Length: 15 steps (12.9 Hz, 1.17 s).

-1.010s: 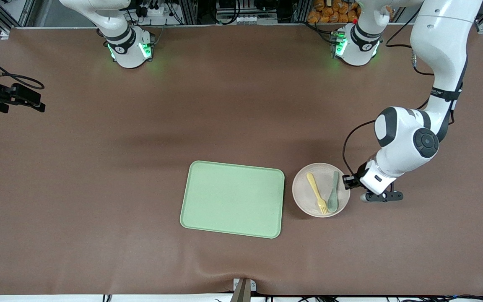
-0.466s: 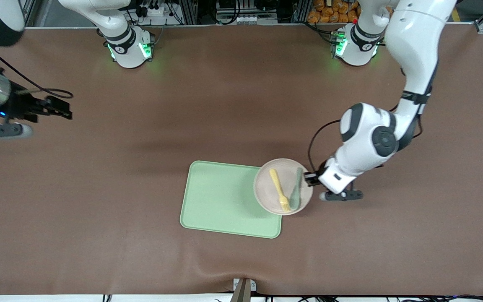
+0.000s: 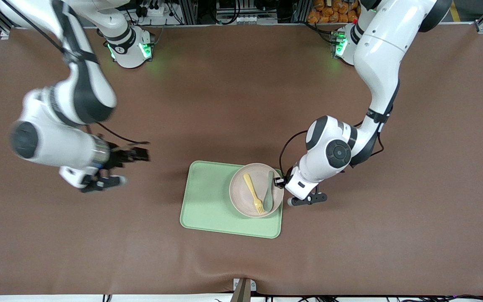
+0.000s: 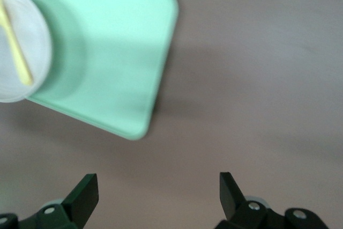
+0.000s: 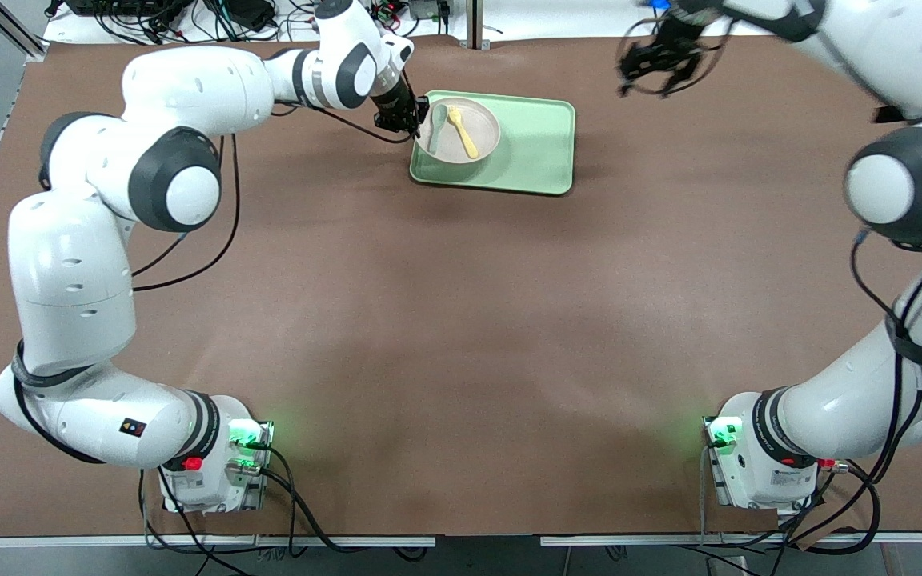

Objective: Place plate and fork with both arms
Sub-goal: 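Carry the plate onto the green tray while the right gripper reaches the fork, then grasp the yellow fork with the right gripper while the left gripper releases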

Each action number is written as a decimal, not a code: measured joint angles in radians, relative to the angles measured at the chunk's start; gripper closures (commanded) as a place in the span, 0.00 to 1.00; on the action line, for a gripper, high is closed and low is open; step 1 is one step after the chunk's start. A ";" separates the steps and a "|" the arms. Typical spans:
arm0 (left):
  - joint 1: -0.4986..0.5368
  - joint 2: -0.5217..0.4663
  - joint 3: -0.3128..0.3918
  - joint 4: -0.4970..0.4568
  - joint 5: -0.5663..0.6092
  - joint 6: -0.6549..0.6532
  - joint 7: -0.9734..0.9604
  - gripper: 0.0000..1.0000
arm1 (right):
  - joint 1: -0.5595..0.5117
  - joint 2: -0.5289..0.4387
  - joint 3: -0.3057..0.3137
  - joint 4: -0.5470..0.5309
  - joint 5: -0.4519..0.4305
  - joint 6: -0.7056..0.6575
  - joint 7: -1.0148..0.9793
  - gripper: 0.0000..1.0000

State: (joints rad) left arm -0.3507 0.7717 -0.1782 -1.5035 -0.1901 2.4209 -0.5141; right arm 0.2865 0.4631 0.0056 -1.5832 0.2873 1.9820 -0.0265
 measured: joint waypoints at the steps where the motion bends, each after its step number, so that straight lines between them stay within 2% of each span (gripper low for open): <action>1: -0.007 0.020 0.000 0.004 0.000 0.023 -0.011 1.00 | 0.059 0.052 0.002 0.002 0.015 0.111 0.001 0.00; 3: -0.023 0.052 0.001 0.009 0.000 0.068 -0.032 1.00 | 0.197 0.156 0.002 0.017 0.022 0.344 0.077 0.00; 4: -0.029 0.063 0.001 0.010 0.000 0.087 -0.036 0.97 | 0.252 0.197 -0.001 0.031 0.019 0.416 0.115 0.00; 5: -0.032 0.070 0.001 0.011 0.000 0.100 -0.037 0.62 | 0.277 0.221 -0.006 0.045 0.018 0.446 0.115 0.00; 6: -0.032 0.074 0.001 0.012 0.000 0.112 -0.037 0.02 | 0.279 0.233 -0.011 0.055 0.016 0.453 0.088 0.00; 8: -0.032 0.077 0.003 0.013 0.000 0.128 -0.037 0.00 | 0.281 0.260 -0.016 0.073 0.007 0.524 -0.005 0.00; 11: -0.028 0.049 0.012 0.040 0.000 0.110 -0.043 0.00 | 0.346 0.347 -0.012 0.120 -0.037 0.655 -0.048 0.00; 13: -0.025 -0.032 0.040 0.057 0.014 -0.031 -0.057 0.00 | 0.386 0.411 -0.013 0.169 -0.096 0.698 -0.046 0.00; 14: -0.022 -0.089 0.058 0.063 0.041 -0.118 -0.060 0.00 | 0.394 0.442 -0.013 0.190 -0.114 0.727 -0.046 0.11; 15: -0.015 -0.150 0.068 0.064 0.071 -0.206 -0.063 0.00 | 0.401 0.472 -0.013 0.203 -0.120 0.764 -0.047 0.27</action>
State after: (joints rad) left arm -0.3656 0.6220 -0.1104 -1.4394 -0.1194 2.2147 -0.5768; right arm 0.6870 0.9350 -0.0076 -1.3801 0.1676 2.7464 -0.0735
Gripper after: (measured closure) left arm 0.013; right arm 0.000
